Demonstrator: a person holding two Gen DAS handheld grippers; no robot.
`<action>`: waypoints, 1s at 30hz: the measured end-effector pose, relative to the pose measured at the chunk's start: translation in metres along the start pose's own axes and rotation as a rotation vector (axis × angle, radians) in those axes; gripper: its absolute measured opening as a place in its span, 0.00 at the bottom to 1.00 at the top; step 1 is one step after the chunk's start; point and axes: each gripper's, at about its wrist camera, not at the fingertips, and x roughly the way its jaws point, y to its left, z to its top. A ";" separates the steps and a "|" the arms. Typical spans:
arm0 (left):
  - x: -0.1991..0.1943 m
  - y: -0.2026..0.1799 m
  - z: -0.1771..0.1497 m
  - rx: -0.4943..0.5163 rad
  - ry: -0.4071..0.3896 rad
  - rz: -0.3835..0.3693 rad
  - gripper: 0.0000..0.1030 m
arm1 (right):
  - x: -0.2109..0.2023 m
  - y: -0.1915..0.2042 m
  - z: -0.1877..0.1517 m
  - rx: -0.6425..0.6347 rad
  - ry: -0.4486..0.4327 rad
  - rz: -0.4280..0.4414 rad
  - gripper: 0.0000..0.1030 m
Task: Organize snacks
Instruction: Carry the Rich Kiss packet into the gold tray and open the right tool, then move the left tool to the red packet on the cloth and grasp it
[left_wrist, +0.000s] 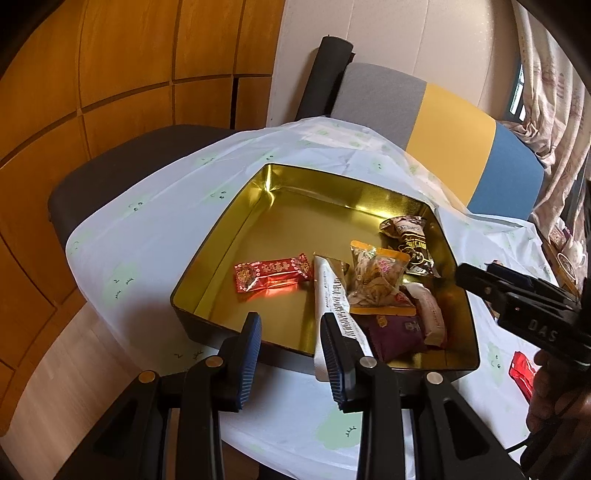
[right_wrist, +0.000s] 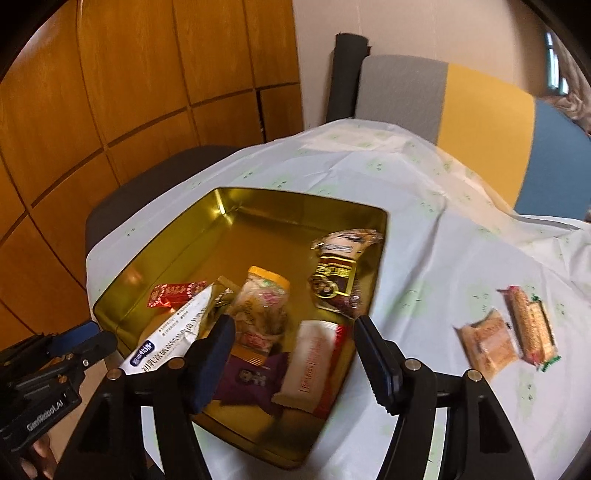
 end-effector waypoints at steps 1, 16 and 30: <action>-0.001 -0.001 0.000 0.002 -0.001 -0.001 0.32 | -0.004 -0.005 -0.002 0.009 -0.005 -0.003 0.65; -0.014 -0.030 0.001 0.081 -0.023 -0.060 0.32 | -0.055 -0.115 -0.049 0.122 0.033 -0.149 0.65; -0.023 -0.109 -0.014 0.299 0.036 -0.270 0.32 | -0.048 -0.247 -0.128 0.405 0.375 -0.066 0.70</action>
